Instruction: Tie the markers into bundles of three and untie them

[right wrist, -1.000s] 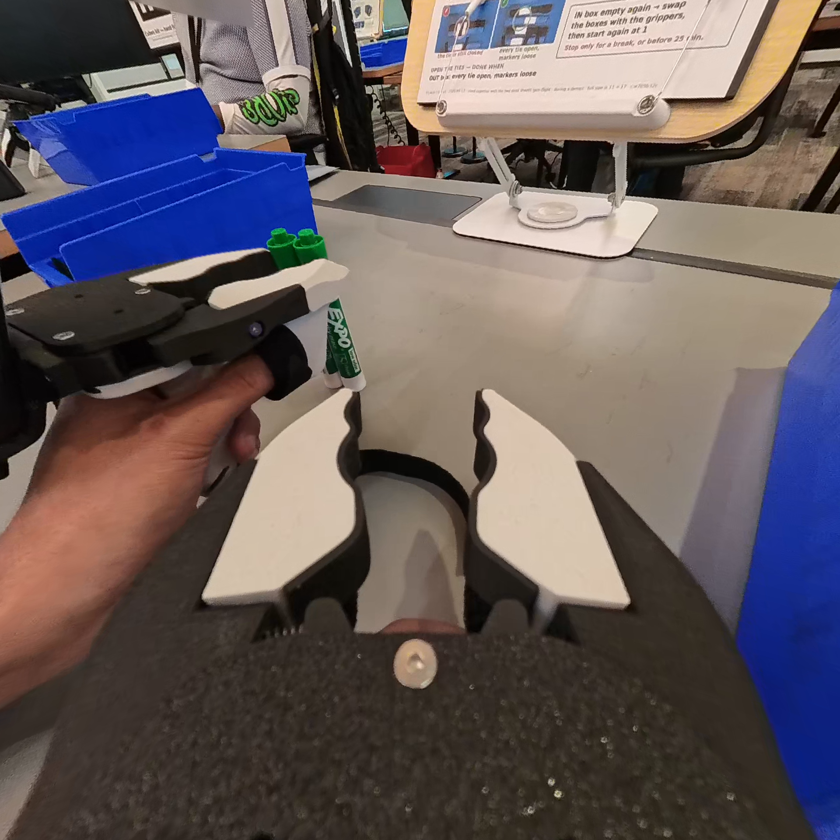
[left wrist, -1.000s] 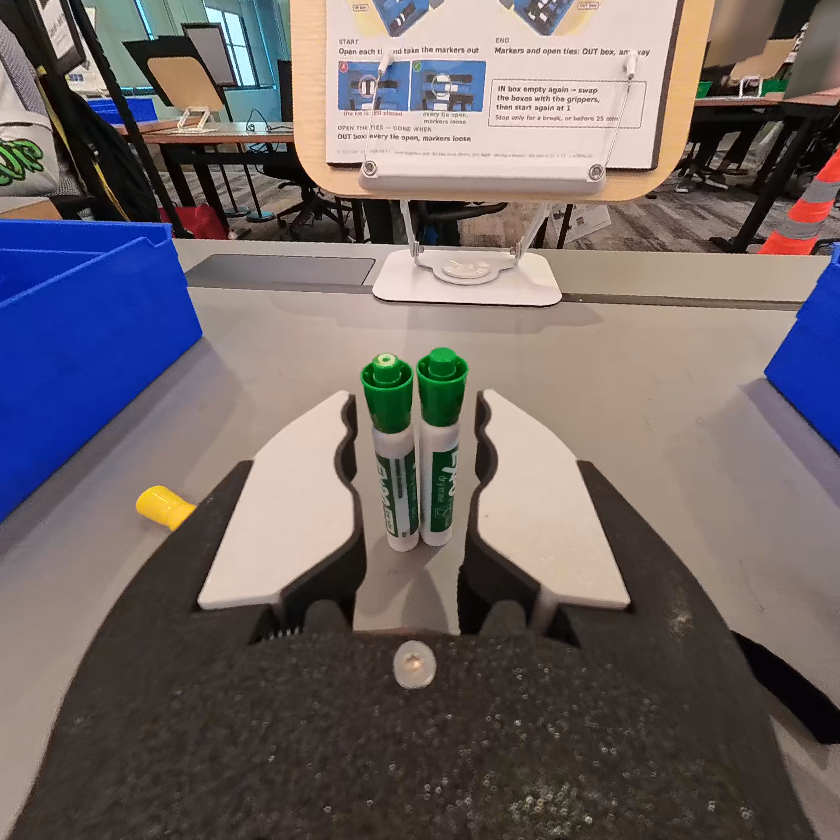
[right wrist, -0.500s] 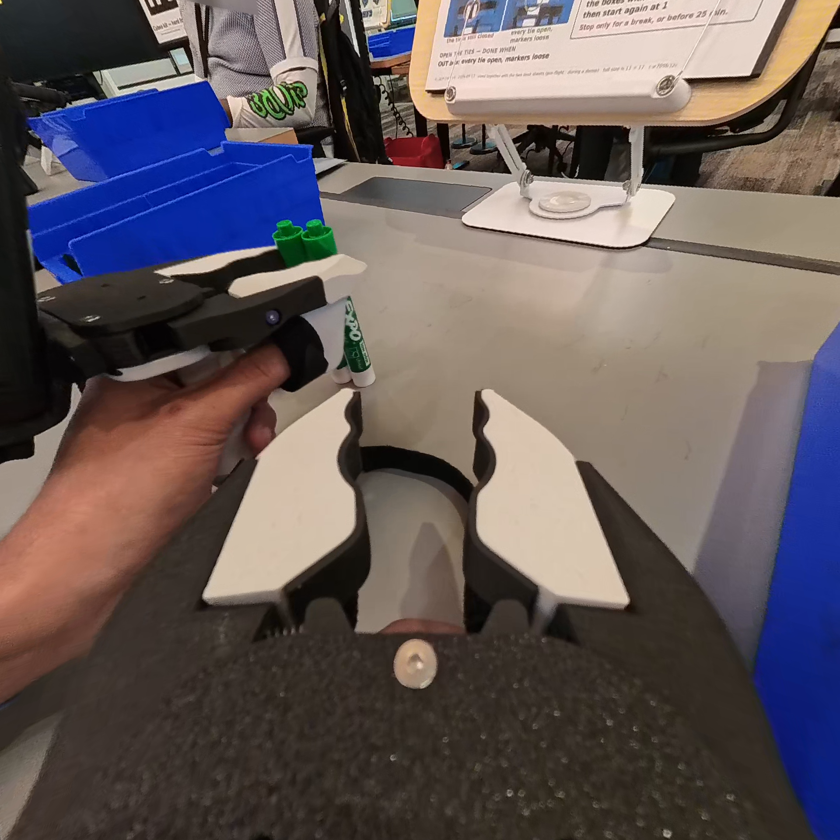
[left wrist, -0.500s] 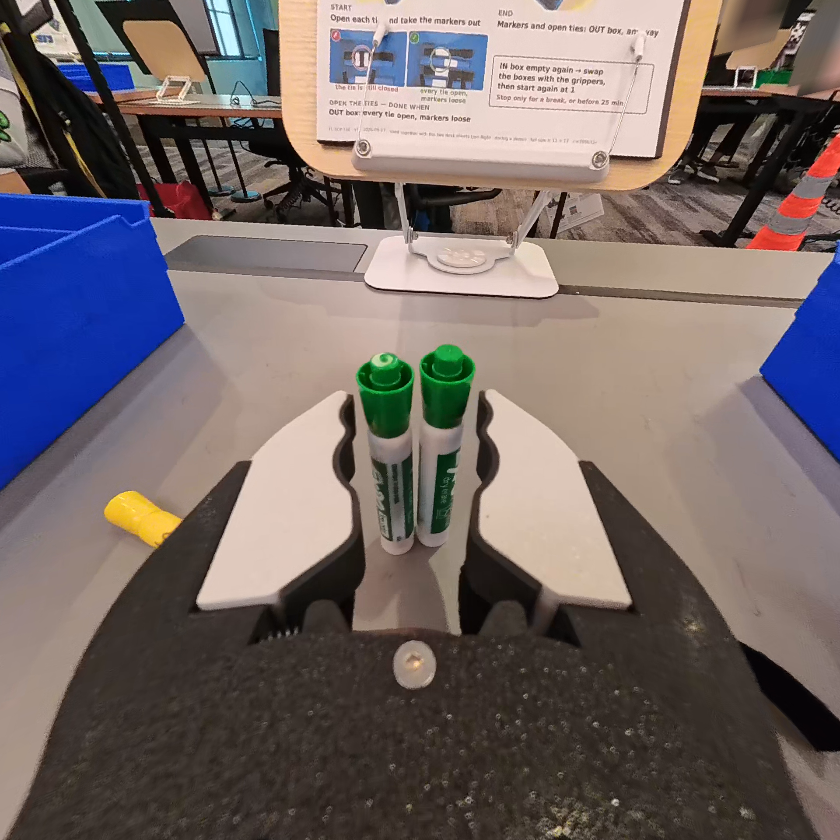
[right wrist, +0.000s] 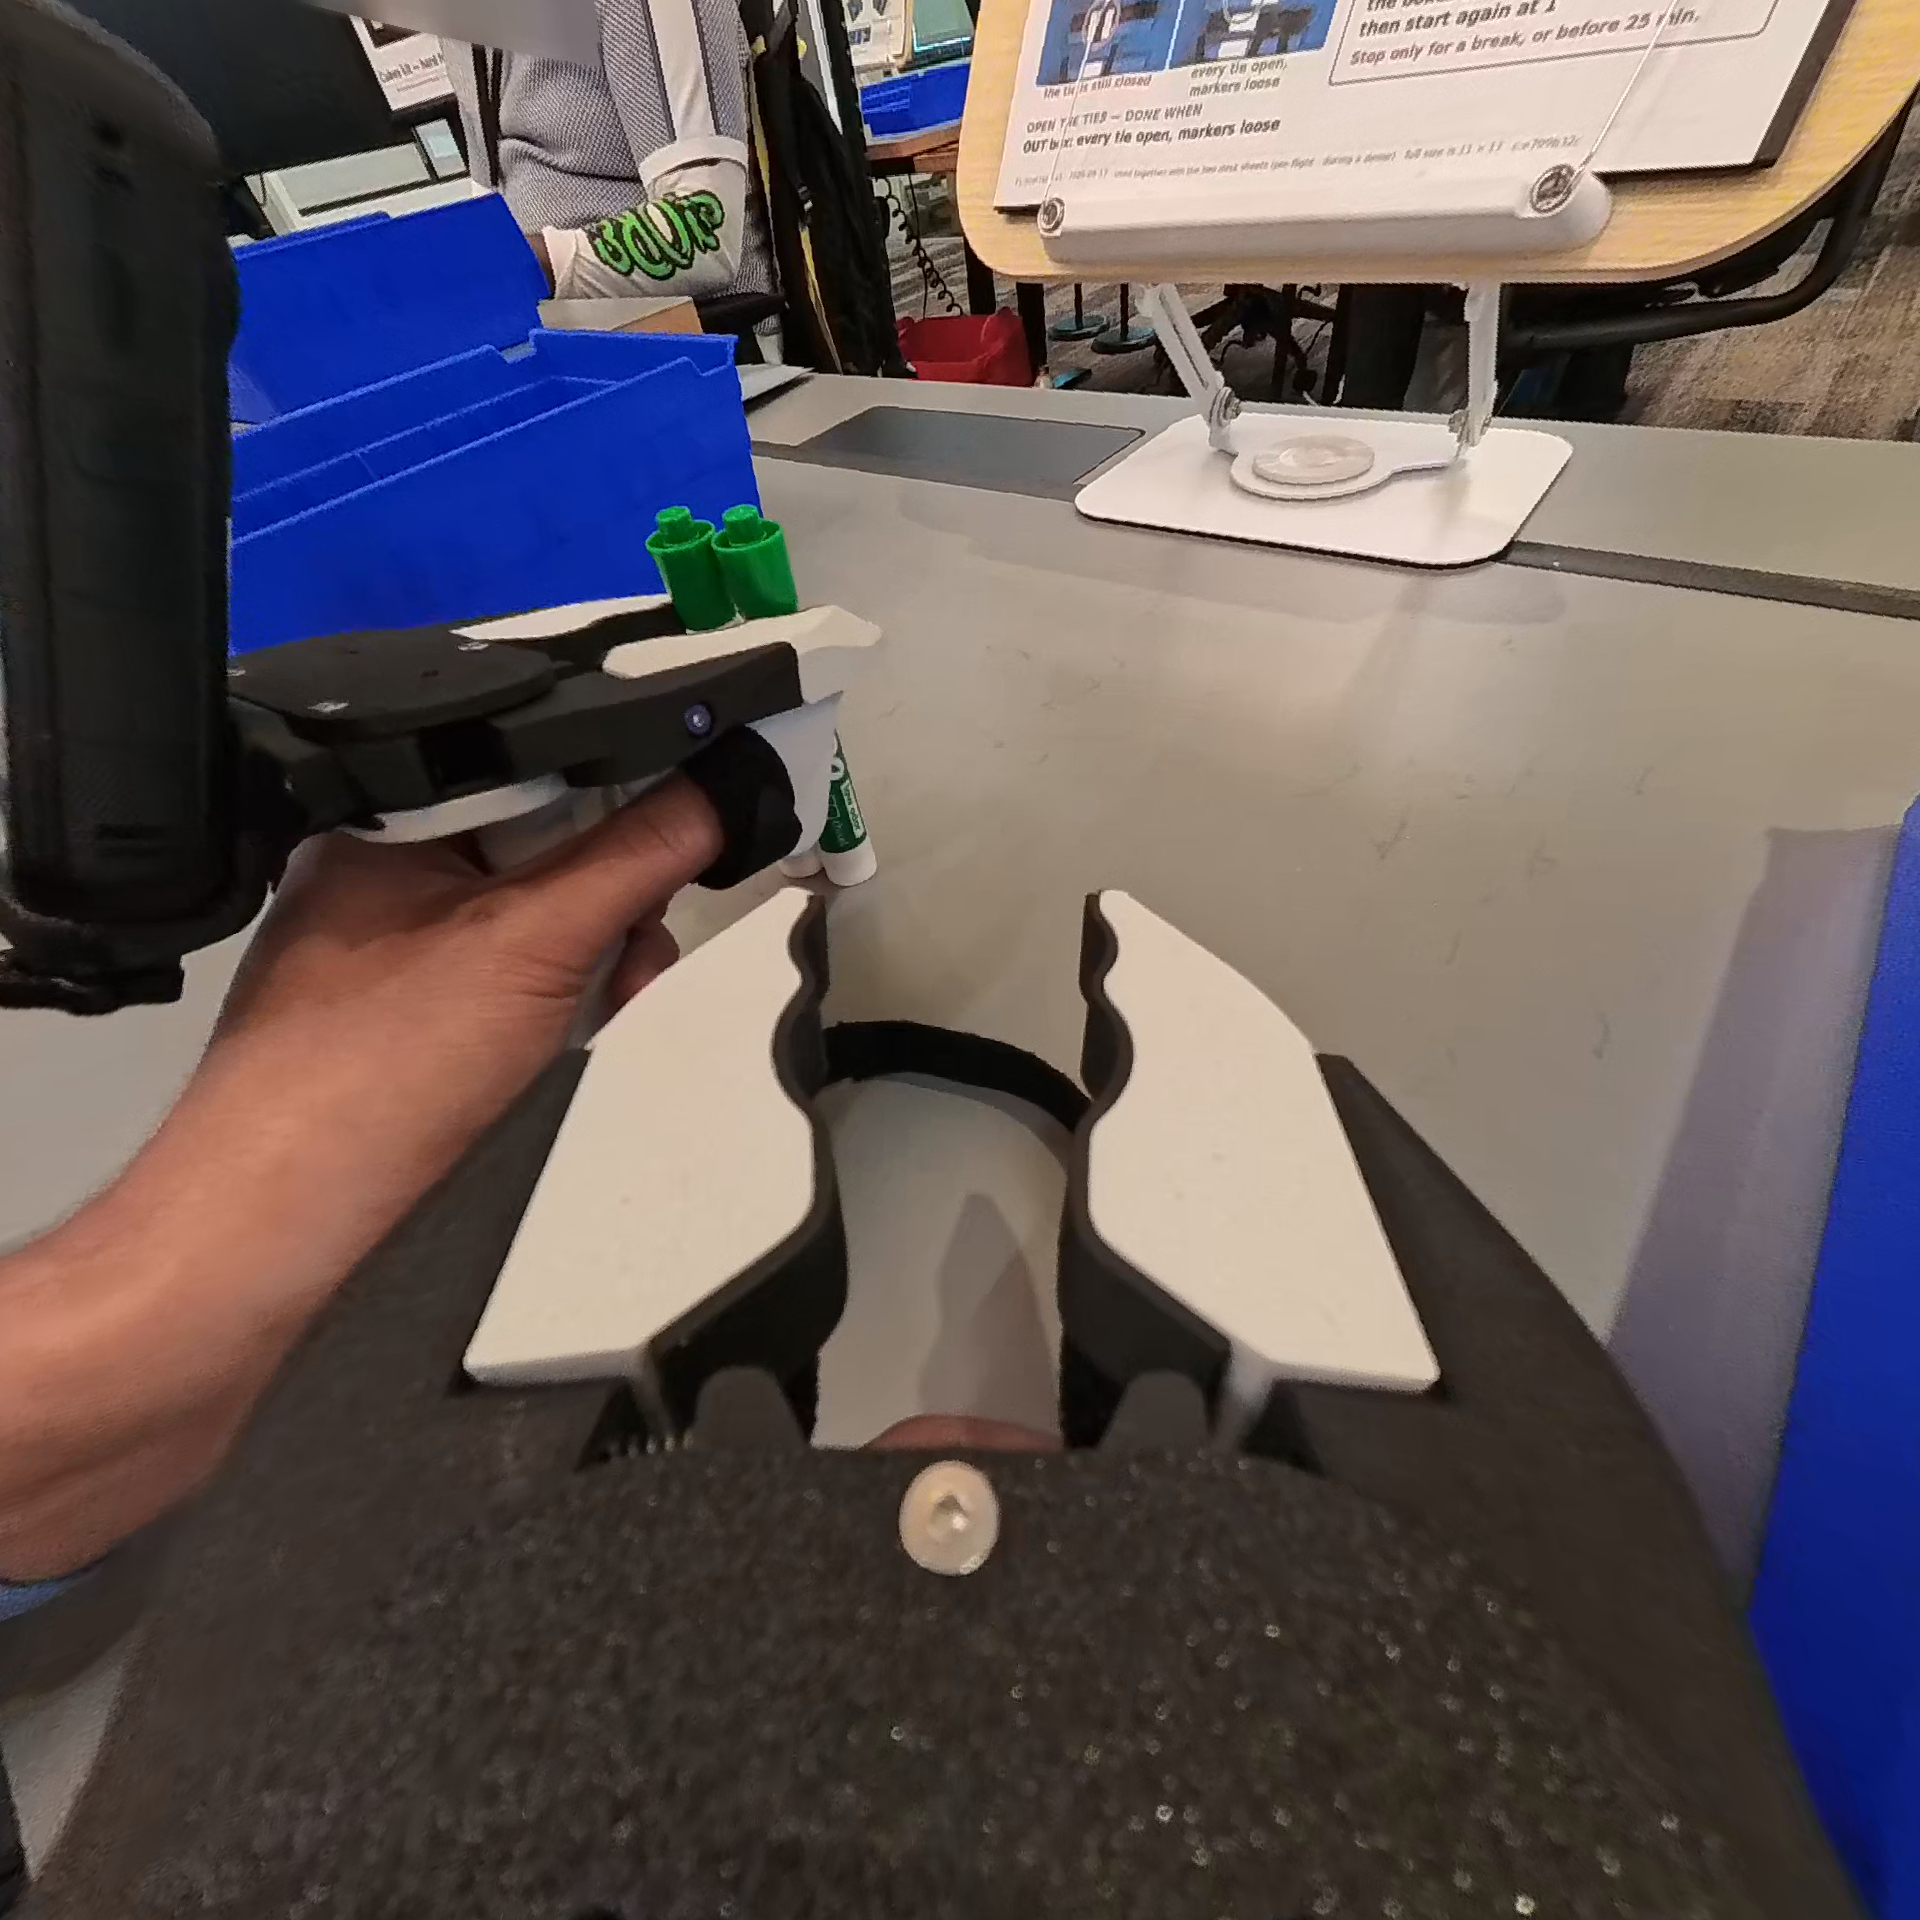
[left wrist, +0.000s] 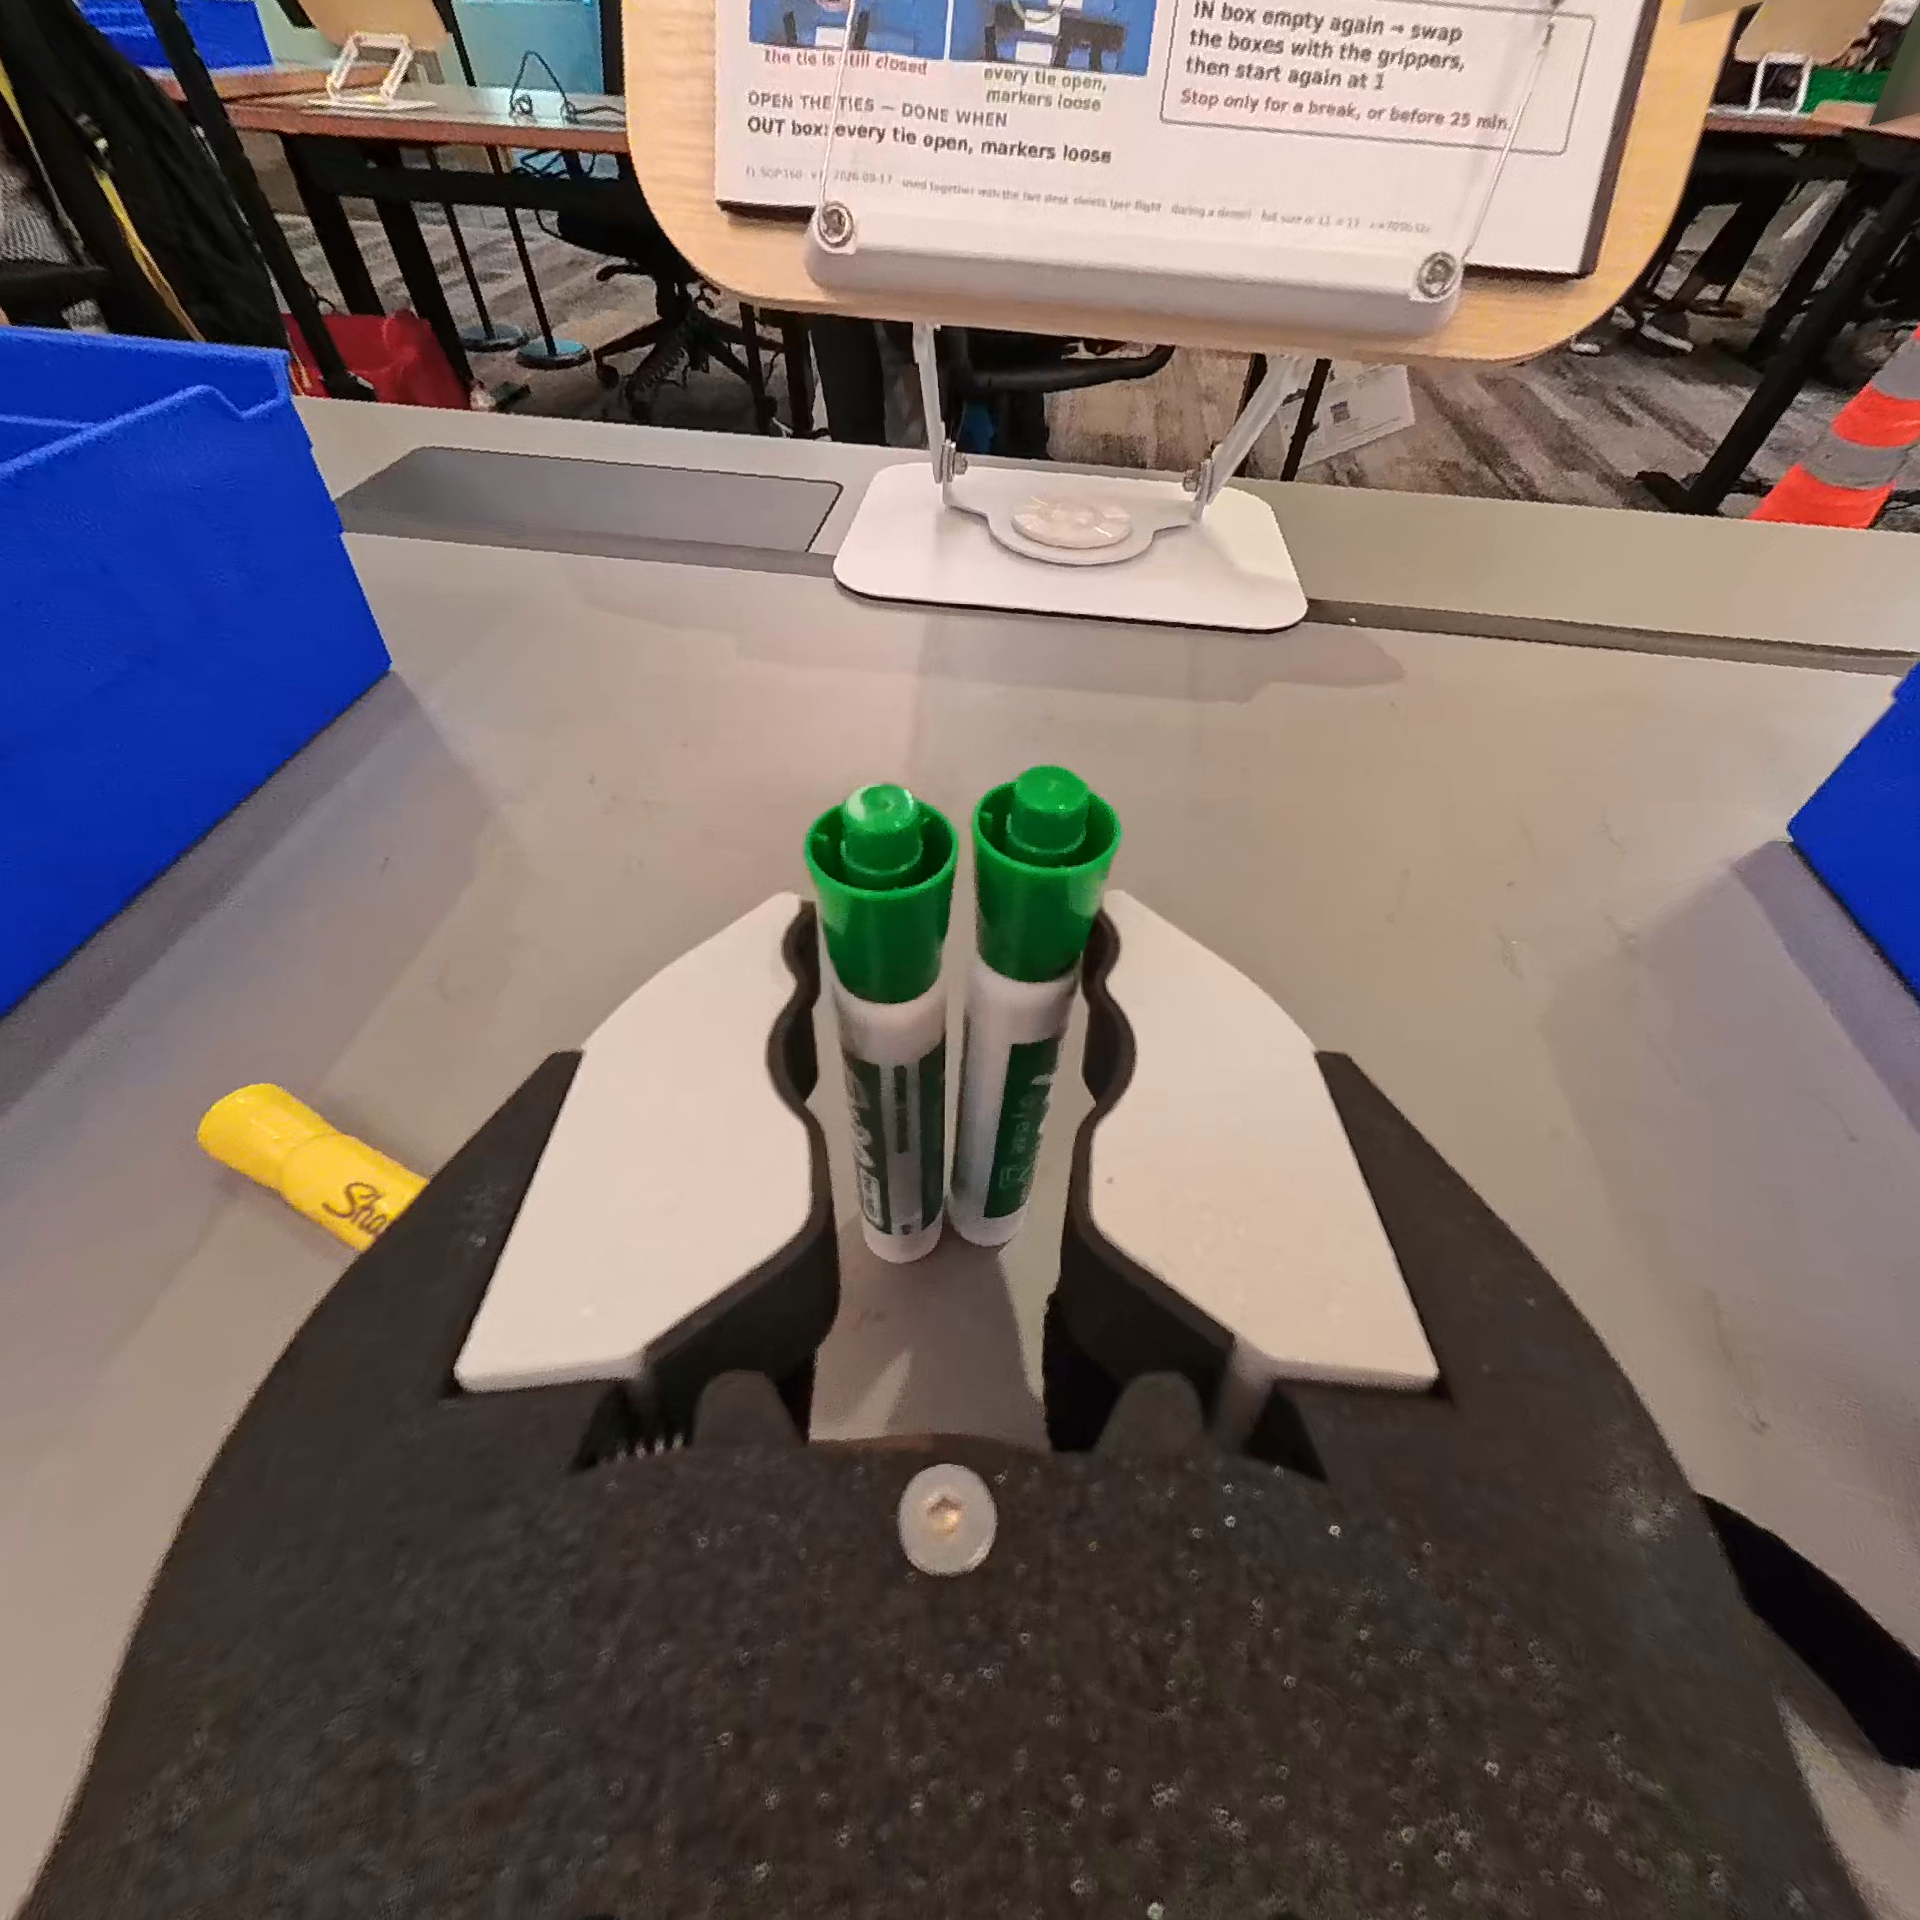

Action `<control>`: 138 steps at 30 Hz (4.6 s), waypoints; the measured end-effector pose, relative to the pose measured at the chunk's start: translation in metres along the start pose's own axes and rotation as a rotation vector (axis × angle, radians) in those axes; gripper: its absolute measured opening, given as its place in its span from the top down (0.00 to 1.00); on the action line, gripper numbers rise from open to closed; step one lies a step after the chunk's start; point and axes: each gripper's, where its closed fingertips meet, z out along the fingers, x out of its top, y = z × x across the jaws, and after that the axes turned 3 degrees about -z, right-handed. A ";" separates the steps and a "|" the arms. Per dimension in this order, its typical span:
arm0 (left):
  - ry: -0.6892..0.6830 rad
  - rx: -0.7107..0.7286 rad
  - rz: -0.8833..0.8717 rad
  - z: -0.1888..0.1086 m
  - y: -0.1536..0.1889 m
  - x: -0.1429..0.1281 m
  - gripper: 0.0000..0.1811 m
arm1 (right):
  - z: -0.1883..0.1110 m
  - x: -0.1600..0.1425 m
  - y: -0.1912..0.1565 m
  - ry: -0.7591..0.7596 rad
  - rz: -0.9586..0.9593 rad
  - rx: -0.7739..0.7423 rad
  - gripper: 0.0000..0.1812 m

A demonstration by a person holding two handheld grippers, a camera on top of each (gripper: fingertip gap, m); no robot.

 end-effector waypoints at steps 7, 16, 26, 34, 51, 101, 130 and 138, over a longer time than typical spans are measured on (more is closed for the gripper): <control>-0.012 0.001 -0.001 0.002 0.000 -0.001 0.76 | 0.000 0.001 -0.002 0.002 0.003 0.007 0.75; -0.015 -0.003 0.004 0.003 0.000 -0.001 0.78 | 0.000 0.001 -0.004 0.002 0.003 0.014 0.75; -0.007 -0.008 0.026 0.003 0.003 0.000 0.79 | 0.001 0.001 -0.006 0.000 0.003 0.020 0.75; -0.010 -0.026 0.024 0.004 0.003 0.000 0.79 | 0.001 0.001 -0.007 0.000 0.004 0.023 0.75; -0.005 -0.091 0.037 0.001 0.001 0.001 0.91 | 0.002 0.000 -0.009 -0.002 -0.003 0.024 0.75; -0.156 -0.865 0.391 -0.032 0.041 -0.013 0.90 | 0.004 -0.005 -0.009 -0.027 -0.018 0.027 0.77; -0.100 -1.025 0.366 -0.037 0.029 -0.015 0.85 | 0.041 0.015 -0.040 -0.038 -0.028 -0.016 0.64; -0.092 -1.031 0.410 -0.046 0.027 -0.023 0.84 | 0.020 -0.003 -0.037 -0.012 -0.071 -0.033 0.65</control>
